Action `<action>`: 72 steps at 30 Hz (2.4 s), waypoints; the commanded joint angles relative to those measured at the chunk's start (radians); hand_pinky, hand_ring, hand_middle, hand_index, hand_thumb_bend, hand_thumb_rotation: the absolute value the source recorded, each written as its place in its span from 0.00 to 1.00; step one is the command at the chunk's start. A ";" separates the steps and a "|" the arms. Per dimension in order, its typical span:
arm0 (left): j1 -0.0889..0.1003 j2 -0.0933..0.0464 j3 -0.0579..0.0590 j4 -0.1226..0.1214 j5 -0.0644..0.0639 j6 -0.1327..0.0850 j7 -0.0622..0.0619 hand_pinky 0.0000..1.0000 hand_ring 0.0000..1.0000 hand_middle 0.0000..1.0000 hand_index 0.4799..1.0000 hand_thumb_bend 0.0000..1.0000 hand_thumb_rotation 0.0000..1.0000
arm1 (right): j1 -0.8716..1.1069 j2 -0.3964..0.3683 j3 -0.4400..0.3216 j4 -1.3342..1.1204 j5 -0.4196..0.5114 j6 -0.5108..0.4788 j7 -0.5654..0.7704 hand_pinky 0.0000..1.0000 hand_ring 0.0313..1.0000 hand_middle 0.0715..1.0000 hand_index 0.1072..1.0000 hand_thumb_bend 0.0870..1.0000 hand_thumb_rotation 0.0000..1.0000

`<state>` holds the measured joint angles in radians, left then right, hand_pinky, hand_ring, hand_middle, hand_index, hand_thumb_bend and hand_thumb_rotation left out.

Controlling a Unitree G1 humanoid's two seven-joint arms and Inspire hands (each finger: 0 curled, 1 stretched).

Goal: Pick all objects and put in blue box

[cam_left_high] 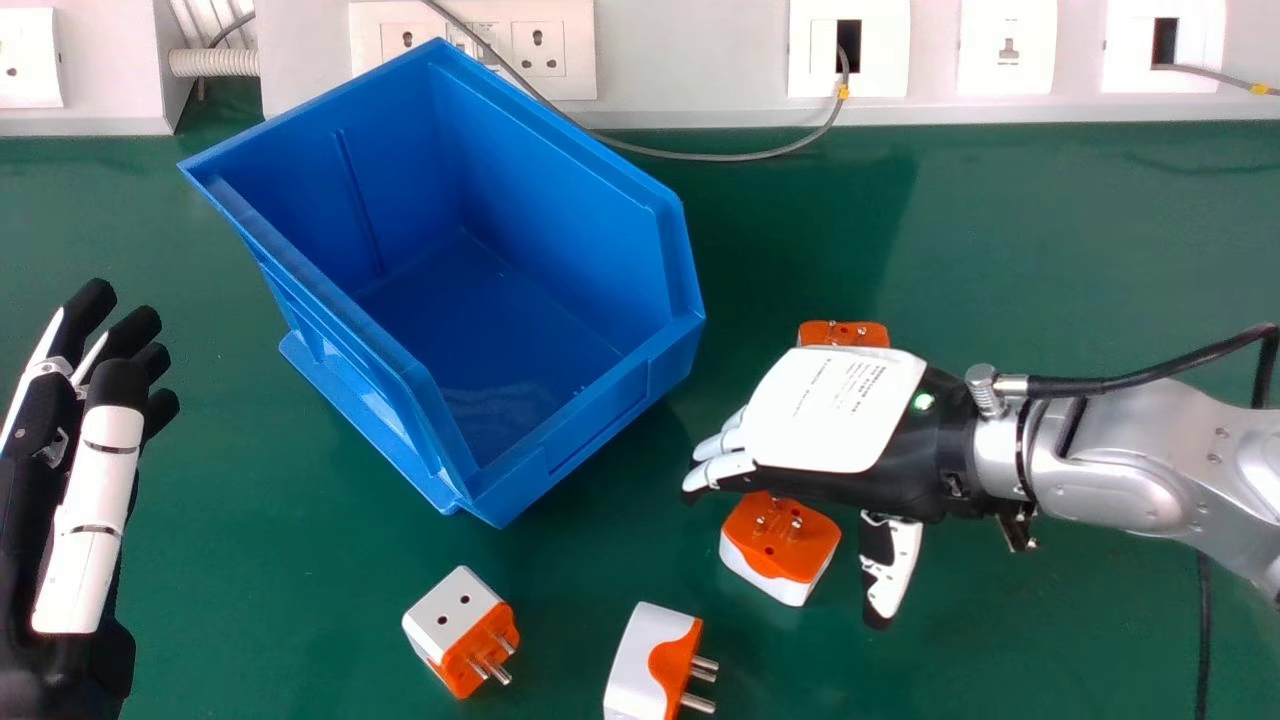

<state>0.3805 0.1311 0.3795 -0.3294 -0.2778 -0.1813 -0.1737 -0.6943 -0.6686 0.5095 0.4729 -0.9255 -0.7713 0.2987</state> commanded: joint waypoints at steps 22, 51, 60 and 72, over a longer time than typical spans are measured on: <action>0.002 0.010 0.012 -0.029 0.003 -0.007 0.008 0.91 0.91 0.91 0.85 0.57 0.75 | -0.029 0.028 0.045 0.021 -0.030 0.041 -0.037 0.70 0.84 0.86 0.82 0.70 0.15; -0.020 0.016 0.014 -0.044 0.018 0.002 0.014 0.88 0.91 0.91 0.86 0.57 0.75 | -0.033 0.060 0.083 0.118 -0.065 0.084 -0.133 0.70 0.83 0.85 0.79 0.73 0.09; -0.014 0.018 0.013 -0.091 0.012 0.045 0.020 0.86 0.91 0.91 0.87 0.57 0.74 | -0.027 0.073 0.090 0.150 -0.081 0.092 -0.207 0.69 0.82 0.84 0.78 0.70 0.10; -0.012 0.021 0.017 -0.108 0.013 0.069 0.018 0.85 0.91 0.91 0.88 0.55 0.74 | -0.024 0.071 0.098 0.149 -0.094 0.102 -0.234 0.69 0.82 0.84 0.77 0.70 0.13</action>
<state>0.3672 0.1356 0.3876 -0.4057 -0.2676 -0.1099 -0.1578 -0.7021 -0.5950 0.6074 0.6304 -1.0282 -0.6673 0.0866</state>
